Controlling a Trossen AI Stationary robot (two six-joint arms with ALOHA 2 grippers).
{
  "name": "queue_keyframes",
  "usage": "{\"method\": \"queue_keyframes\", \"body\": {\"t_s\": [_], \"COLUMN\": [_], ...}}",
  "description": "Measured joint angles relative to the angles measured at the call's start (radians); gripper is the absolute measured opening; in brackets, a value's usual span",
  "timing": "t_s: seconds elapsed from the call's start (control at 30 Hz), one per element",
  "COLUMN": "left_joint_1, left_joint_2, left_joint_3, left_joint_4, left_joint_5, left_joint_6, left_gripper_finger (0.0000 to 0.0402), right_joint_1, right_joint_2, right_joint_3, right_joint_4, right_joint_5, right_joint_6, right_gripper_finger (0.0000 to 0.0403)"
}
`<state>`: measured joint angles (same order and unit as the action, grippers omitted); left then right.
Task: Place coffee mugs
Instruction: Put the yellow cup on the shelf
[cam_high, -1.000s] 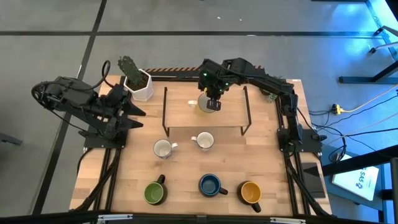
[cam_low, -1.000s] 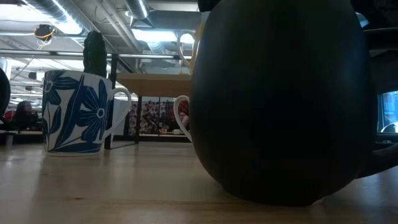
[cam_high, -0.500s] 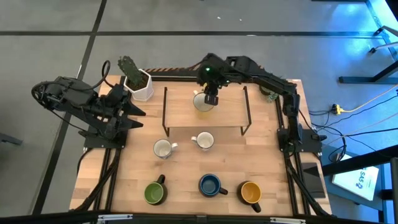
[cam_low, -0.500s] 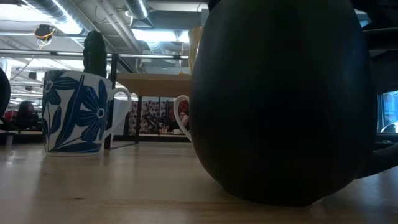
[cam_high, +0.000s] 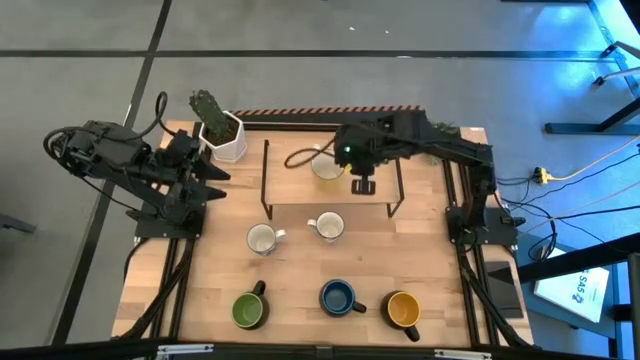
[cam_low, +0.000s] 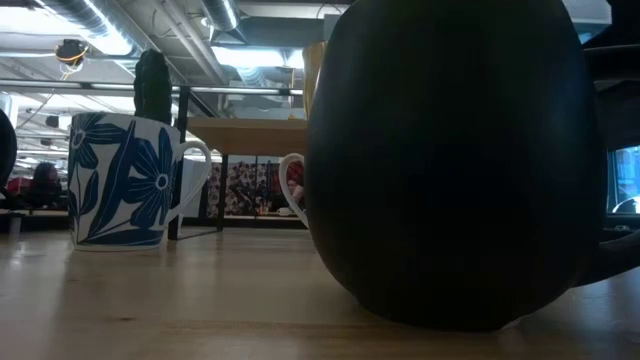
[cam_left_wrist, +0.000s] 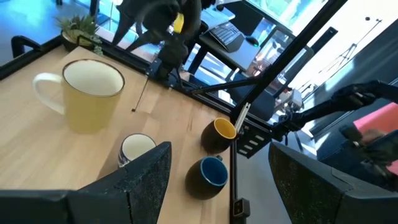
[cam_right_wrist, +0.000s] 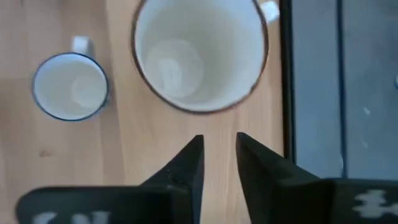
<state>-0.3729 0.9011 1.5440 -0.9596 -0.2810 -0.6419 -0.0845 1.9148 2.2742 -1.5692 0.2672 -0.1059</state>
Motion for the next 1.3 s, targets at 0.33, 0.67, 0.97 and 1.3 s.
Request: {"method": "queue_keyframes", "body": {"t_s": [0.33,0.67,0.97,1.3], "left_joint_1": [0.000,0.000,0.000,0.000], "left_joint_2": [-0.001,-0.001,-0.001,-0.014], "left_joint_3": [0.000,0.000,0.000,0.000], "left_joint_4": [0.000,0.000,-0.001,-0.001], "left_joint_5": [0.001,0.001,0.001,0.001], "left_joint_6": [0.000,0.002,0.024,0.026], "left_gripper_finger": [0.0263,0.0263,0.0263,0.0263], "right_joint_1": [0.019,0.011,-0.036,0.021], "right_joint_2": [0.002,0.004,0.048,0.039], "right_joint_3": [-0.186,-0.210,-0.211,-0.160], "right_joint_4": [0.119,0.384,0.614,0.542], "right_joint_5": [0.031,-0.047,-0.051,-0.041], "right_joint_6": [0.093,0.041,-0.086,-0.086], "right_gripper_finger": [0.0012,0.0004,0.0002,0.0001]}}
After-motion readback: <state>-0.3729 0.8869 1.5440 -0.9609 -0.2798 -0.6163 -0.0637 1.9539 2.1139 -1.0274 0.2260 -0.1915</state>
